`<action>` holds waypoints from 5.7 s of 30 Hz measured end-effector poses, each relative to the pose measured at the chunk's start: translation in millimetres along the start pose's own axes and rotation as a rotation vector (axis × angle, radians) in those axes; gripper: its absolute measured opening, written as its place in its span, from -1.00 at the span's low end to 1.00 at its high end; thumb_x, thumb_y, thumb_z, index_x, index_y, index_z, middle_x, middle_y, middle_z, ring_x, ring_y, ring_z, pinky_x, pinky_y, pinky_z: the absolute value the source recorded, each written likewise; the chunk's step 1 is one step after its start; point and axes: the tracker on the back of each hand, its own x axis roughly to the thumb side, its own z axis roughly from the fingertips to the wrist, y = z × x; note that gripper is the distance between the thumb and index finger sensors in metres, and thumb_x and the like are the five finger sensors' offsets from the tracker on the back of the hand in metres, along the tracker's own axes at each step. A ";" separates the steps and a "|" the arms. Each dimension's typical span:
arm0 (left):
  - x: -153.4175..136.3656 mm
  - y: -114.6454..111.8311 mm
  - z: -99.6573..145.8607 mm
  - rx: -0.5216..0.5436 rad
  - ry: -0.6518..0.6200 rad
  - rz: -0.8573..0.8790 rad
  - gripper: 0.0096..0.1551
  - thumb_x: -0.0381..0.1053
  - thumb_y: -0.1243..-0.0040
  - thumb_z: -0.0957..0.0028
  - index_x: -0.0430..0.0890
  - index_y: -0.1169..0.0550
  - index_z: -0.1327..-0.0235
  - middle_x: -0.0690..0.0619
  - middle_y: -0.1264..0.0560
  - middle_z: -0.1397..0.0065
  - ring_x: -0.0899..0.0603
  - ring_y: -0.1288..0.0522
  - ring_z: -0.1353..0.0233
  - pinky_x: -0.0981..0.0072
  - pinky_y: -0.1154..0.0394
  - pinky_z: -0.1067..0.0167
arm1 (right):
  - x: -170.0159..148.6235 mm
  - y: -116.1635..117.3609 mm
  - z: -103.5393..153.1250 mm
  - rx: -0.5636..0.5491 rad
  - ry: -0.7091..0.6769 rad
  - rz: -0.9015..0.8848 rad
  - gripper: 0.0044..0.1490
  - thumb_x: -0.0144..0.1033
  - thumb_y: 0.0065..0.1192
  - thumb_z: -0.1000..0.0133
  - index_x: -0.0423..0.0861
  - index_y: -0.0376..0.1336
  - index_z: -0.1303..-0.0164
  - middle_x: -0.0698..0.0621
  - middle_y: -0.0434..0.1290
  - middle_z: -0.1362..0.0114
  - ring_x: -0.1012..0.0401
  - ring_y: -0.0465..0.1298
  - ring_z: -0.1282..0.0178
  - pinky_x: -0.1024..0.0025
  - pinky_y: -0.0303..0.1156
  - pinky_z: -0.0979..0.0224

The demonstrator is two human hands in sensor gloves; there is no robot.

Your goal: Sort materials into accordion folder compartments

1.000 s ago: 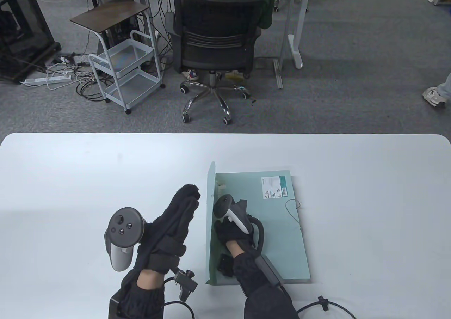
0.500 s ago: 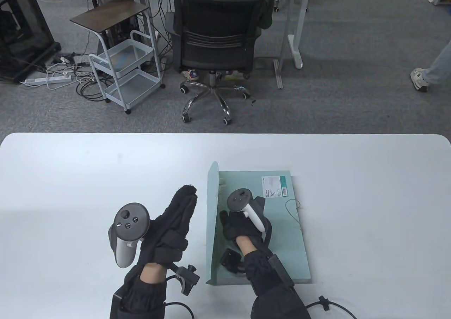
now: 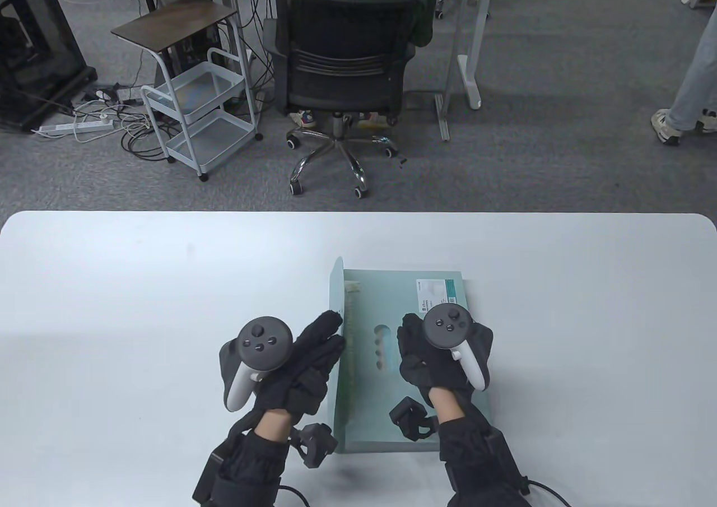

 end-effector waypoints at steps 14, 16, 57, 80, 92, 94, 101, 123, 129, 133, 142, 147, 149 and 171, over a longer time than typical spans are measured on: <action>-15.7 -48.7 -17.1 -0.185 0.043 -0.131 -0.37 -0.15 -0.06 -0.51 -0.24 -0.20 -0.78 -0.34 -0.11 -0.82 -0.63 -0.08 -0.69 -0.51 -0.14 -0.48 | -3.7 -22.1 11.9 -0.045 -0.037 -0.110 -0.39 -0.40 -0.21 -0.44 -0.33 0.02 -0.68 -0.39 0.11 -0.64 -0.32 0.23 -0.44 -0.26 0.18 -0.42; -18.3 -54.9 -18.9 -0.191 0.048 -0.176 -0.36 -0.16 -0.06 -0.50 -0.21 -0.18 -0.79 -0.32 -0.08 -0.82 -0.63 -0.06 -0.70 -0.51 -0.13 -0.48 | -3.5 -22.4 12.1 -0.045 -0.040 -0.114 -0.39 -0.40 -0.22 -0.44 -0.34 0.02 -0.68 -0.39 0.11 -0.64 -0.32 0.22 -0.44 -0.26 0.18 -0.42; -63.3 -99.2 -30.1 -0.294 0.265 -0.374 -0.11 0.12 0.01 -0.50 -0.10 0.17 -0.81 -0.77 0.31 -0.64 -0.85 0.33 -0.48 -0.64 0.10 -0.39 | -13.7 -40.4 16.5 -0.126 -0.017 -0.163 -0.35 -0.38 -0.23 -0.45 -0.38 -0.06 -0.71 -0.44 0.02 -0.66 -0.36 0.17 -0.45 -0.30 0.14 -0.42; -67.4 -101.6 -30.2 -0.287 0.281 -0.371 -0.28 -0.05 0.12 -0.55 -0.03 0.14 -0.79 -0.67 0.31 -0.69 -0.78 0.33 -0.53 -0.59 0.18 -0.39 | -32.2 -66.3 20.3 -0.258 0.063 -0.098 -0.07 -0.20 0.01 -0.41 -0.48 -0.19 -0.73 -0.53 -0.11 -0.68 -0.44 0.08 -0.49 -0.36 0.07 -0.44; -67.8 -101.8 -30.3 -0.289 0.279 -0.371 -0.28 -0.05 0.12 -0.55 -0.03 0.15 -0.79 -0.67 0.31 -0.69 -0.78 0.33 -0.53 -0.59 0.18 -0.39 | -56.5 -35.9 -5.9 -0.108 0.241 0.184 0.06 -0.11 0.18 -0.33 -0.44 -0.19 -0.73 -0.52 -0.18 -0.70 -0.44 0.02 -0.52 -0.38 0.02 -0.46; -68.1 -101.9 -30.3 -0.288 0.279 -0.368 -0.28 -0.05 0.12 -0.55 -0.02 0.14 -0.79 -0.67 0.31 -0.69 -0.78 0.33 -0.54 -0.58 0.18 -0.39 | -58.6 -30.7 -8.8 -0.109 0.263 0.223 0.05 -0.11 0.18 -0.33 -0.44 -0.19 -0.73 -0.52 -0.18 -0.70 -0.44 0.02 -0.53 -0.38 0.02 -0.46; -68.7 -102.1 -29.9 -0.285 0.276 -0.372 -0.28 -0.04 0.12 -0.55 -0.02 0.14 -0.79 -0.67 0.31 -0.69 -0.78 0.33 -0.54 -0.58 0.18 -0.39 | -73.2 -17.6 -20.5 -0.125 0.349 0.318 0.04 -0.12 0.18 -0.33 -0.43 -0.18 -0.73 -0.52 -0.17 -0.70 -0.44 0.03 -0.52 -0.38 0.02 -0.46; -68.1 -102.8 -29.4 -0.284 0.281 -0.385 -0.28 -0.04 0.12 -0.55 -0.02 0.14 -0.79 -0.66 0.31 -0.69 -0.78 0.33 -0.54 -0.58 0.18 -0.39 | -100.5 -33.7 -16.0 -0.273 0.366 0.124 -0.53 -0.40 -0.03 -0.40 -0.16 0.21 -0.51 -0.24 0.18 -0.66 -0.30 0.26 -0.48 -0.28 0.19 -0.44; -68.1 -102.9 -29.3 -0.283 0.282 -0.387 -0.28 -0.04 0.12 -0.55 -0.02 0.14 -0.79 -0.66 0.31 -0.69 -0.77 0.33 -0.54 -0.58 0.18 -0.40 | -100.9 -41.3 -11.8 -0.298 0.353 0.069 -0.53 -0.42 -0.04 -0.40 -0.18 0.20 -0.52 -0.25 0.17 -0.66 -0.31 0.25 -0.49 -0.30 0.18 -0.43; -68.1 -103.2 -29.3 -0.283 0.283 -0.388 -0.28 -0.04 0.12 -0.55 -0.02 0.14 -0.79 -0.66 0.31 -0.69 -0.77 0.33 -0.54 -0.58 0.18 -0.40 | -94.6 -48.4 -8.1 -0.318 0.306 0.024 -0.54 -0.45 -0.04 -0.39 -0.19 0.20 -0.50 -0.27 0.17 -0.64 -0.30 0.24 -0.49 -0.31 0.17 -0.43; -68.2 -103.6 -29.1 -0.282 0.283 -0.393 -0.28 -0.03 0.13 -0.55 -0.01 0.15 -0.79 -0.65 0.31 -0.69 -0.77 0.33 -0.54 -0.57 0.18 -0.40 | -78.0 -53.8 -3.6 -0.294 0.171 -0.147 -0.55 -0.52 -0.04 -0.38 -0.24 0.18 -0.48 -0.33 0.18 -0.61 -0.28 0.29 -0.45 -0.36 0.16 -0.41; -68.4 -103.3 -29.1 -0.284 0.283 -0.393 -0.28 -0.03 0.12 -0.55 -0.01 0.15 -0.78 -0.65 0.31 -0.69 -0.76 0.33 -0.55 -0.57 0.18 -0.40 | -81.9 -48.0 -7.7 -0.198 0.179 -0.266 -0.55 -0.53 -0.06 -0.38 -0.27 0.17 -0.47 -0.37 0.21 -0.57 -0.27 0.35 -0.40 -0.44 0.12 -0.36; -68.6 -103.4 -29.1 -0.285 0.284 -0.391 -0.28 -0.03 0.12 -0.55 0.00 0.15 -0.78 -0.64 0.31 -0.69 -0.75 0.33 -0.55 -0.56 0.18 -0.40 | -81.7 -47.8 -7.9 -0.186 0.179 -0.290 -0.55 -0.53 -0.06 -0.38 -0.28 0.17 -0.47 -0.38 0.22 -0.57 -0.28 0.35 -0.40 -0.47 0.10 -0.35; -70.9 -103.7 -30.4 -0.313 0.281 -0.402 -0.28 -0.01 0.14 -0.54 0.03 0.17 -0.76 -0.56 0.37 -0.69 -0.70 0.36 -0.57 -0.53 0.22 -0.40 | -31.1 2.7 -27.4 -0.090 0.221 0.099 -0.46 -0.51 -0.05 -0.39 -0.31 0.13 -0.59 -0.39 0.27 -0.47 -0.35 0.25 -0.38 -0.52 -0.01 -0.30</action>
